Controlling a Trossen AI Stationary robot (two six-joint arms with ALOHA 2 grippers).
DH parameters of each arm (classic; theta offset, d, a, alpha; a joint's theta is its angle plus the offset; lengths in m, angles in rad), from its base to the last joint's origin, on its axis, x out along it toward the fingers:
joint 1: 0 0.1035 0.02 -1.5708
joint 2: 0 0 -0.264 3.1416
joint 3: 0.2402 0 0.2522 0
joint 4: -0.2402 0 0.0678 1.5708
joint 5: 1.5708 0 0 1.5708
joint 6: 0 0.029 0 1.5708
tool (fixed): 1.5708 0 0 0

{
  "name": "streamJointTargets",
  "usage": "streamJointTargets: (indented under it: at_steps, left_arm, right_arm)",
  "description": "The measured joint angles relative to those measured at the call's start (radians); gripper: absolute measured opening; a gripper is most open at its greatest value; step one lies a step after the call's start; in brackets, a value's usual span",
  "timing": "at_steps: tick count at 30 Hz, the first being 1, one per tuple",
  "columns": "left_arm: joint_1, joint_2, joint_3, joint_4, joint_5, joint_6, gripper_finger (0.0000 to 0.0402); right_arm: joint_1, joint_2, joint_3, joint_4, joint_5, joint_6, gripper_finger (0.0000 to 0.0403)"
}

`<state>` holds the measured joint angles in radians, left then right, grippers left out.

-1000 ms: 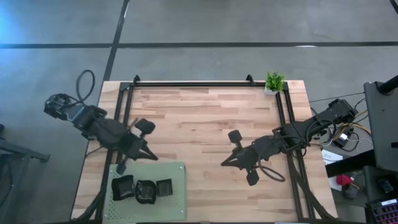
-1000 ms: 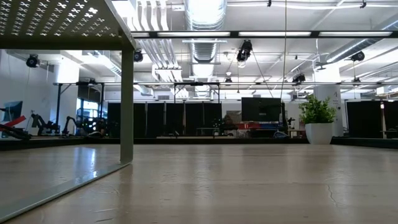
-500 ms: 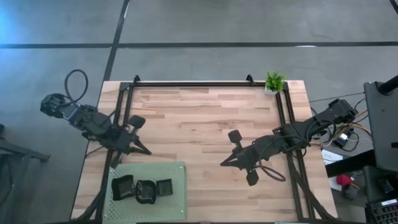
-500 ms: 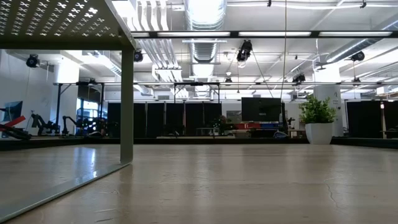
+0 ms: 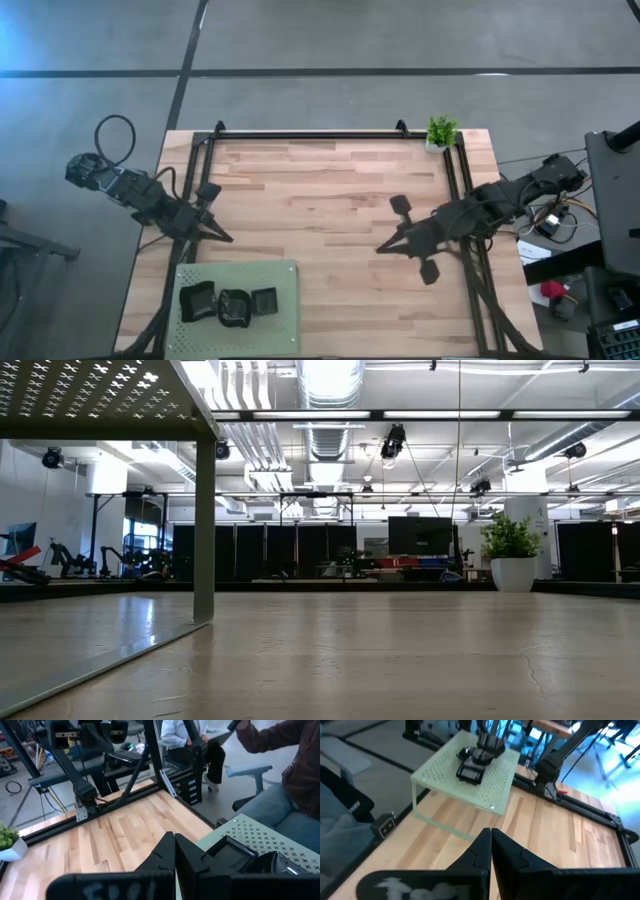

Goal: Pick & Place Mini shaped plates
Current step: Return to Home Position

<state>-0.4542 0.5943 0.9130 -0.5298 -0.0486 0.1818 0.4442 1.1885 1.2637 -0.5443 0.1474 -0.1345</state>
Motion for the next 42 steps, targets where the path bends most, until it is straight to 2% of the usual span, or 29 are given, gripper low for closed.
streamJointTargets:
  at_steps: [8,16,21,30,33,42]
  left_arm:
    - [0.000,-0.118,-0.090,0.041,-0.003,-0.019,0.0000]
    - [0.000,-0.276,-0.207,0.100,-0.003,-0.018,0.0000]
    - [0.000,-0.380,-0.264,0.106,-0.003,-0.024,0.0000]
    - [0.000,-0.551,-0.330,0.114,-0.002,-0.027,0.0000]
    - [0.000,-0.588,-0.355,0.101,-0.002,-0.028,0.0000]
    - [0.000,-0.591,-0.385,0.101,0.004,-0.016,0.0000]
  right_arm:
    - [0.001,-0.161,-0.090,0.048,-0.041,0.037,0.0008]
    - [0.001,-0.346,-0.279,0.226,-0.046,0.035,0.0008]
    - [0.001,-0.462,-0.408,0.344,-0.047,0.098,0.0008]
    - [0.001,-0.647,-0.596,0.457,-0.047,0.075,0.0008]
    - [0.001,-0.708,-0.636,0.473,-0.047,0.077,0.0008]
    - [0.001,-0.861,-0.701,0.478,-0.047,0.104,0.0008]
